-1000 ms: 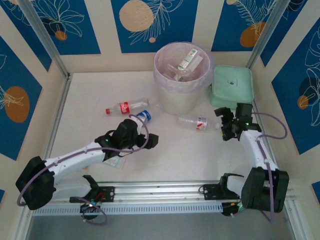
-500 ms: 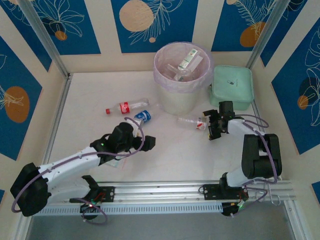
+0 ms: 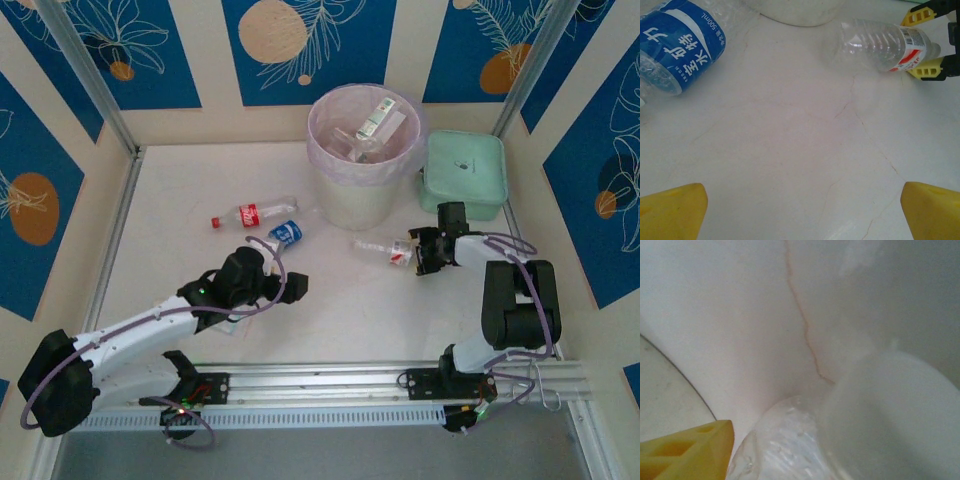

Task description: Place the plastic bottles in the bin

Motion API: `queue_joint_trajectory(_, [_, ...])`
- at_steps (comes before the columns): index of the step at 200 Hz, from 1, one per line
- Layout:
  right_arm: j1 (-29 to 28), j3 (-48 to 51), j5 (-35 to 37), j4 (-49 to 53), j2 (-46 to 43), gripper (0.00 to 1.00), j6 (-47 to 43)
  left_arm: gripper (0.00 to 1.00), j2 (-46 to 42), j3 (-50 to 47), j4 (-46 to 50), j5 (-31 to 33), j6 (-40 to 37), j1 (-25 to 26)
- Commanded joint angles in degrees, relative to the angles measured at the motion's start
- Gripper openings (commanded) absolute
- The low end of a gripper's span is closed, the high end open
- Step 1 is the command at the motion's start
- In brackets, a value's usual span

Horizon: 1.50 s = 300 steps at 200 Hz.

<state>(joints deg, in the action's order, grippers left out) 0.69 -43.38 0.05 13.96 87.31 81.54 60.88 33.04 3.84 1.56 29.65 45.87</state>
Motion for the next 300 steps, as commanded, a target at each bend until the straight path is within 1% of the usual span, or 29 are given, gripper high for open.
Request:
queue_joint_trajectory(1, [1.47,0.18,1.07,0.52,-4.37,0.62,-1.49,0.99,1.04,1.26,-0.37,0.25,-0.72,-0.65])
queue_joint_trajectory(19, [2.61,0.61,1.50,2.51,-8.16,0.54,-3.20,0.99,2.55,2.28,-1.06,-0.76,-0.91,-0.72])
queue_joint_trajectory(30, [3.29,0.54,1.79,4.24,-10.83,0.51,-4.70,0.99,3.49,3.18,-0.89,-1.70,-1.25,-0.71])
queue_joint_trajectory(48, [3.71,-0.42,2.85,7.66,-14.87,0.47,-9.39,0.99,4.45,5.30,-0.31,-5.15,-3.71,-0.74])
queue_joint_trajectory(70, [2.72,-2.86,2.87,11.52,-18.19,0.42,-20.47,0.99,5.18,10.24,3.53,-8.39,-9.96,-0.56])
queue_joint_trajectory(86, [1.66,-5.40,1.85,15.42,-19.84,0.38,-28.53,0.99,5.96,14.97,7.90,-9.44,-15.33,-0.36])
queue_joint_trajectory(98, [1.04,-6.98,1.85,18.40,-22.58,0.34,-33.06,0.99,6.74,18.33,11.08,-8.97,-18.18,-0.25])
queue_joint_trajectory(113, [0.54,-8.30,2.32,19.87,-27.90,0.31,-37.60,0.99,7.32,20.79,13.46,-7.93,-19.55,-0.31])
queue_joint_trajectory(132, [0.45,-12.01,3.63,20.97,-34.46,0.28,-42.19,0.99,7.15,20.14,11.46,-6.57,-18.28,-0.27])
queue_joint_trajectory(151, [0.37,-18.48,6.42,21.15,-36.80,0.24,-46.33,0.99,7.03,17.32,7.58,-3.97,-14.56,-0.35])
queue_joint_trajectory(170, [-0.18,-27.47,9.57,19.62,-34.90,0.23,-51.83,0.99,6.97,14.44,4.36,-1.19,-10.51,-0.43])
queue_joint_trajectory(183, [-0.66,-33.02,12.30,16.45,-32.60,0.24,-54.51,0.99,6.67,13.26,3.96,-0.04,-8.21,-0.53])
queue_joint_trajectory(191, [-0.78,-35.79,12.68,13.91,-31.17,0.24,-55.30,0.99,6.17,12.62,4.14,0.11,-7.05,-0.52])
queue_joint_trajectory(214, [-1.47,-41.96,11.01,5.07,-26.05,0.23,-54.98,0.99,3.02,9.66,3.77,-0.41,-3.72,-0.52])
queue_joint_trajectory(229, [-3.27,-46.68,10.86,0.87,-20.51,0.23,-56.09,0.99,0.04,7.09,3.64,-0.05,-2.17,-0.52])
queue_joint_trajectory(245, [-6.05,-53.93,10.13,0.46,-12.97,0.23,-59.56,0.99,-3.22,5.46,5.15,1.09,-1.94,-0.52])
queue_joint_trajectory(260, [-8.04,-59.76,7.42,-0.36,-6.02,0.23,-62.96,0.99,-5.65,4.42,6.85,2.63,-2.06,-0.62])
queue_joint_trajectory(300, [-10.76,-75.48,1.49,2.44,10.00,0.24,-68.47,0.99,-8.44,5.01,10.14,3.09,-2.31,-0.65])
